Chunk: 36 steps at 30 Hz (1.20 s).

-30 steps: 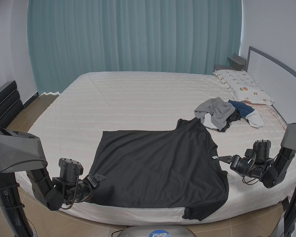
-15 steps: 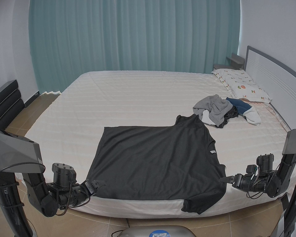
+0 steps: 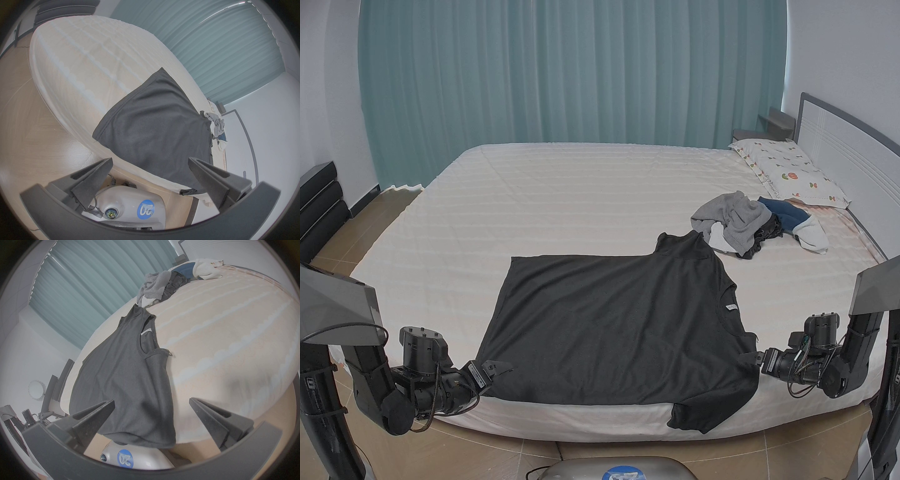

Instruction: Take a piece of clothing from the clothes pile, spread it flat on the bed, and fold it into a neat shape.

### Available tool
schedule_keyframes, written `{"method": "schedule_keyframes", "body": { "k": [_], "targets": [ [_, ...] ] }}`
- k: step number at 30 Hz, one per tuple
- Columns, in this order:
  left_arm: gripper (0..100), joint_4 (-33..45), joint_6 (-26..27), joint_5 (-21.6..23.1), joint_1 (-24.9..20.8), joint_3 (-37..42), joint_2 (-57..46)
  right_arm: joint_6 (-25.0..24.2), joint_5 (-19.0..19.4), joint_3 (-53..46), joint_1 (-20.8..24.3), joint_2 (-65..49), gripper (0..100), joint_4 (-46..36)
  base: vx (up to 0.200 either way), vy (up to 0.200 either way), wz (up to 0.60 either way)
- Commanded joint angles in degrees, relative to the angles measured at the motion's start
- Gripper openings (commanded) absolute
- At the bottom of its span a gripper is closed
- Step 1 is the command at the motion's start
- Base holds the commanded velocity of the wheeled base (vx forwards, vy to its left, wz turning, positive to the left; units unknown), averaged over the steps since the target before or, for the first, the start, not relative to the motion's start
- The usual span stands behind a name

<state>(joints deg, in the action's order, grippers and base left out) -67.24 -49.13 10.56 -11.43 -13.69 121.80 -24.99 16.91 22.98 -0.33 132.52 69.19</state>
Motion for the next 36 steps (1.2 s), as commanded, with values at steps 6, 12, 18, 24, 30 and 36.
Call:
{"method": "schedule_keyframes", "body": {
  "k": [6,12,18,24,30,36],
  "targets": [
    [100,0.0,0.0,-0.2,0.9,-1.1,0.2,-0.1,0.0,4.9,0.4,3.2,0,-0.8,0.0,0.0,0.0],
    [100,0.0,0.1,-0.2,1.2,-1.5,0.8,-0.4,-0.7,10.9,-0.5,3.2,0,-3.0,0.0,0.0,0.0],
    [100,0.0,0.1,-0.7,1.7,-2.1,1.4,-0.8,-2.1,16.4,-1.2,3.5,0,-5.1,0.0,0.0,0.0],
    [100,0.0,0.1,-0.9,2.7,-2.7,1.5,-0.8,-2.1,19.8,-1.2,5.1,0,-5.4,0.0,0.0,0.0],
    [100,0.0,0.0,-0.9,2.9,-3.0,1.5,-2.4,-4.0,23.1,-1.1,6.7,100,-4.9,0.0,0.0,0.0],
    [100,0.0,0.0,-0.9,2.9,-3.1,2.0,-4.3,-4.2,20.4,-1.0,6.0,100,-4.7,0.0,0.0,0.0]
  ]
}}
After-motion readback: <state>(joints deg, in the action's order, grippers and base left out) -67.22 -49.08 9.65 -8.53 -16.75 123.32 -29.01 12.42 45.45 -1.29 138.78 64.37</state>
